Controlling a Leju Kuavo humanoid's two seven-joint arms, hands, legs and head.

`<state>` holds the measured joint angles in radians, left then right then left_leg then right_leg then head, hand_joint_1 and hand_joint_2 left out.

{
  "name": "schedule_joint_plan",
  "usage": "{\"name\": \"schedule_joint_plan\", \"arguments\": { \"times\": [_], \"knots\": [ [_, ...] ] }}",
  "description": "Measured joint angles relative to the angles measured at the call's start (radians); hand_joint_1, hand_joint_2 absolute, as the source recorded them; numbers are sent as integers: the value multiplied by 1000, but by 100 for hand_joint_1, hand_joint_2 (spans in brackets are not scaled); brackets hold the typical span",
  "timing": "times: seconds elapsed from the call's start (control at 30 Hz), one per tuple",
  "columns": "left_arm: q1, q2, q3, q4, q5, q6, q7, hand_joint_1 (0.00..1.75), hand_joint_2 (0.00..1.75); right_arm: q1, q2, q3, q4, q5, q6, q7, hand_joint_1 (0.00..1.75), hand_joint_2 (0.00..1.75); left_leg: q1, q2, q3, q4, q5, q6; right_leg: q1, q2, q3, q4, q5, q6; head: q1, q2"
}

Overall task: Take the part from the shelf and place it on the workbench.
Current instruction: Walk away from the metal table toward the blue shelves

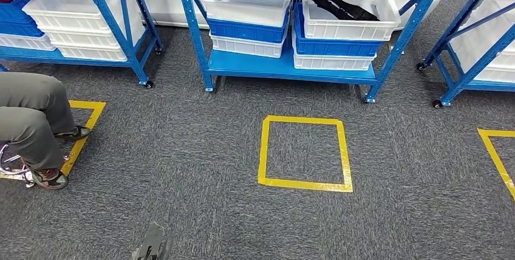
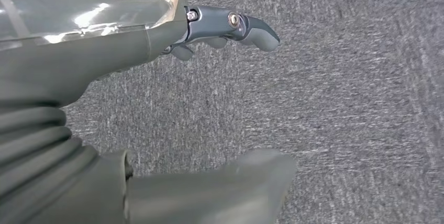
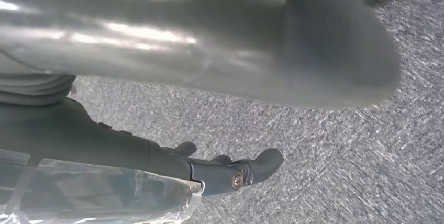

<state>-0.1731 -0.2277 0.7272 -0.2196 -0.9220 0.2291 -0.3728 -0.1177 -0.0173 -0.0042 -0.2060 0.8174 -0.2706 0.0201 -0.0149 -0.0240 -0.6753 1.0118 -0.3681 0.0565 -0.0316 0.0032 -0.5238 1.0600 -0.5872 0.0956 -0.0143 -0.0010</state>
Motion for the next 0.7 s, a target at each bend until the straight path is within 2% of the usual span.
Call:
{"name": "schedule_joint_plan", "arguments": {
  "times": [0.03, 0.07, 0.13, 0.2, 0.23, 0.3, 0.33, 0.37, 0.4, 0.47, 0.53, 0.63, 0.7],
  "knots": [
    [0, 1, -1, 0, 0, 1, 2, 0, 175, 1, 1, -1, 1, 0, 0, -1, 0, 175, -2, -1, -1, 7, -5, -6, -1, -2, -3, -25, 29, -5, 0, 0],
    [1, 1, -1, 0, 0, 1, 3, 0, 175, 2, 3, -2, 3, 1, 1, -2, 0, 175, -5, -2, -1, 13, -8, -10, 0, -3, -6, -28, 40, -17, -2, 0],
    [0, 2, -2, 0, 1, 3, 5, 0, 175, 0, 4, -5, 3, 1, 2, -6, 0, 175, -5, -3, -3, 19, -12, -14, 0, -2, -1, -29, 44, -43, -6, 0],
    [-2, 3, -3, 0, 2, 4, 6, 0, 175, -4, 5, -9, 3, -1, 3, -7, 0, 175, 0, 3, -13, 48, -32, -23, -4, -1, 10, -31, 46, -57, -9, 0],
    [-3, 3, -4, 0, 3, 4, 6, 0, 175, -6, 6, -11, 3, -1, 3, -7, 0, 175, 3, 7, -28, 87, -55, -30, -6, -1, 16, -32, 46, -63, -11, 0],
    [-3, 3, -7, 0, 3, 3, 7, 0, 175, -8, 6, -15, 3, 0, 4, -4, 0, 175, 11, 14, -83, 212, -113, -43, -4, -2, 22, -31, 42, -72, -14, 0],
    [-3, 3, -8, 0, 4, 2, 9, 0, 175, -8, 6, -17, 3, 0, 4, -2, 0, 175, 14, 16, -112, 268, -131, -46, -3, -2, 24, -31, 40, -76, -14, 0],
    [-3, 3, -10, 0, 4, 0, 12, 0, 175, -7, 6, -19, 3, 1, 4, 0, 0, 175, 17, 18, -128, 296, -132, -47, -2, -2, 27, -31, 38, -79, -14, 0],
    [-4, 4, -11, 0, 4, -3, 17, 0, 175, -7, 6, -21, 3, 1, 4, 2, 0, 175, 19, 20, -126, 286, -114, -46, -1, -1, 30, -31, 35, -81, -14, 0],
    [-9, 5, -12, 0, 3, -12, 26, 0, 175, -8, 8, -23, 3, 3, 5, 7, 0, 175, 18, 20, -75, 174, -48, -35, 0, 2, 41, -32, 27, -83, -14, 0],
    [-17, 9, -14, 0, 2, -18, 32, 0, 175, -10, 12, -25, 2, 5, 7, 10, 0, 175, 12, 19, -23, 75, -15, -19, 2, 4, 44, -36, 20, -79, -14, 0],
    [-22, 12, -16, -1, 2, -19, 37, 0, 175, -14, 16, -25, 2, 8, 12, 14, 0, 175, 2, 19, -5, 38, -29, -3, 5, 3, 41, -50, 15, -65, -16, 0],
    [-22, 12, -17, -1, 2, -19, 39, 0, 175, -15, 17, -26, 2, 10, 14, 17, 0, 175, 6, 20, 18, 9, -31, 3, 10, -2, 42, -39, 3, -59, -15, 0]
  ]
}}
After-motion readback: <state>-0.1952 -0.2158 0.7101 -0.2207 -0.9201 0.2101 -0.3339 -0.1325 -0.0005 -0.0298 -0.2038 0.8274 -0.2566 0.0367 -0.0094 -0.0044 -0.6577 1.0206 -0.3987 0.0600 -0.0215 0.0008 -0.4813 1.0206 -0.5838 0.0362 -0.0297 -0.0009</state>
